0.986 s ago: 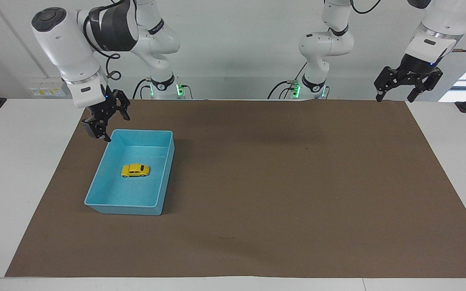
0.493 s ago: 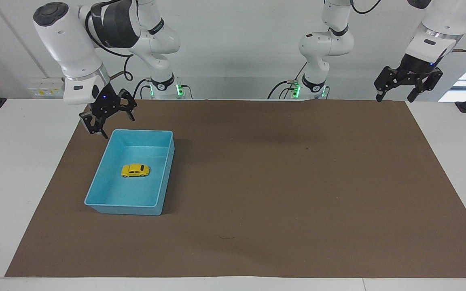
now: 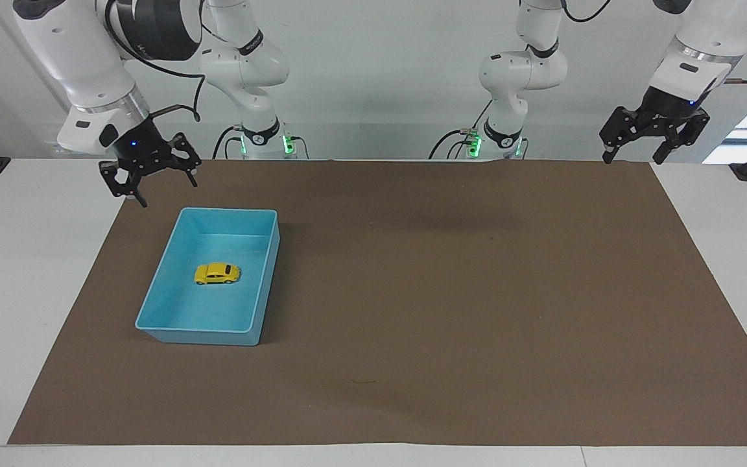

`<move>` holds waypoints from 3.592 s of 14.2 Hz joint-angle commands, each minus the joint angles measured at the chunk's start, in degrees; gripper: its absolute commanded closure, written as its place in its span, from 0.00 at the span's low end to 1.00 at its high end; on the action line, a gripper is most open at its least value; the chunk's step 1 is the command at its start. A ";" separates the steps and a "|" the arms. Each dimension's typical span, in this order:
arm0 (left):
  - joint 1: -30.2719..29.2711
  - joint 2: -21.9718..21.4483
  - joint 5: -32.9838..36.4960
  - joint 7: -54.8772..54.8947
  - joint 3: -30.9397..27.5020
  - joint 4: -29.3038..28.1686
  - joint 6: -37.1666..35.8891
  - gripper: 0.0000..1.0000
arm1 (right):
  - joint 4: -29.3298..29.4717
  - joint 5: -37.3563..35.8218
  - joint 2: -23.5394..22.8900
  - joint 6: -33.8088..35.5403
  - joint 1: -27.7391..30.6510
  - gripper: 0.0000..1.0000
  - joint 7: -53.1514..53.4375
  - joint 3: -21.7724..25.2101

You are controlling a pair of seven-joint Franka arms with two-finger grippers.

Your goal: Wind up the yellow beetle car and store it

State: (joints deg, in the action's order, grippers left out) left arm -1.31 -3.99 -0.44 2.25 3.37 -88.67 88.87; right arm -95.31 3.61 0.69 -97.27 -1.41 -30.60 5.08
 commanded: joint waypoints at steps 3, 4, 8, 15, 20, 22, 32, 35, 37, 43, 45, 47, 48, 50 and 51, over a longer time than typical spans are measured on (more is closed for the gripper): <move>-0.98 -0.85 -0.79 -0.14 0.50 -0.72 -0.62 0.00 | 4.51 0.52 0.01 4.81 -0.52 0.00 21.41 -1.03; -0.98 -0.85 -0.79 -0.14 0.50 -0.72 -0.62 0.00 | 4.52 0.69 0.10 4.99 -0.52 0.00 24.85 -1.21; -0.89 -0.85 -0.79 -0.05 0.50 -0.72 -0.62 0.00 | 4.95 0.61 0.19 7.27 -0.43 0.00 33.39 -1.21; -0.98 -0.85 -0.79 -0.05 0.50 -0.72 -0.62 0.00 | 6.54 -0.45 0.10 10.17 -0.52 0.00 37.89 -1.30; -0.98 -0.85 -0.79 -0.05 0.50 -0.72 -0.62 0.00 | 7.23 -2.82 0.19 11.32 -0.70 0.00 37.81 -1.30; -0.98 -0.85 -0.79 -0.14 0.50 -0.72 -0.62 0.00 | 7.33 -2.91 0.19 11.32 -0.70 0.00 37.81 -1.30; -0.98 -0.85 -0.79 -0.05 0.50 -0.72 -0.62 0.00 | 7.77 -3.00 0.10 11.05 -0.87 0.00 36.23 -1.74; -0.98 -0.85 -0.79 -0.14 0.50 -0.72 -0.62 0.00 | 7.77 -2.65 0.10 10.70 -0.78 0.00 32.62 -1.47; -0.98 -0.76 -0.79 -0.05 0.50 -0.72 -0.62 0.00 | 7.68 -2.47 0.10 10.70 -0.87 0.00 33.06 -1.56; -0.98 -0.85 -0.79 -0.14 0.50 -0.72 -0.62 0.00 | 7.68 -1.77 0.01 10.26 -0.87 0.00 33.24 -1.47; -0.98 -0.85 -0.79 -0.14 0.50 -0.72 -0.62 0.00 | 7.68 -1.77 0.01 10.26 -0.87 0.00 33.15 -1.47; -0.98 -0.85 -0.79 -0.05 0.50 -0.72 -0.62 0.00 | 7.68 -1.68 0.10 10.26 -0.87 0.00 33.15 -1.47; -0.98 -0.85 -0.79 -0.14 0.50 -0.72 -0.62 0.00 | 7.68 -1.68 0.10 10.26 -0.87 0.00 33.06 -1.39; -0.98 -0.85 -0.79 -0.05 0.50 -0.72 -0.62 0.00 | 7.68 -1.68 0.10 10.35 -0.61 0.00 33.06 -1.39; -0.98 -0.85 -0.79 -0.14 0.50 -0.72 -0.62 0.00 | 7.68 -1.68 0.10 10.35 -0.43 0.00 32.89 -1.30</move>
State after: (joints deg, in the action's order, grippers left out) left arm -1.30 -3.99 -0.44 2.25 3.37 -88.67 88.86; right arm -88.30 1.51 0.88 -87.26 -2.64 3.65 3.97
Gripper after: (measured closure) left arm 0.000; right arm 0.000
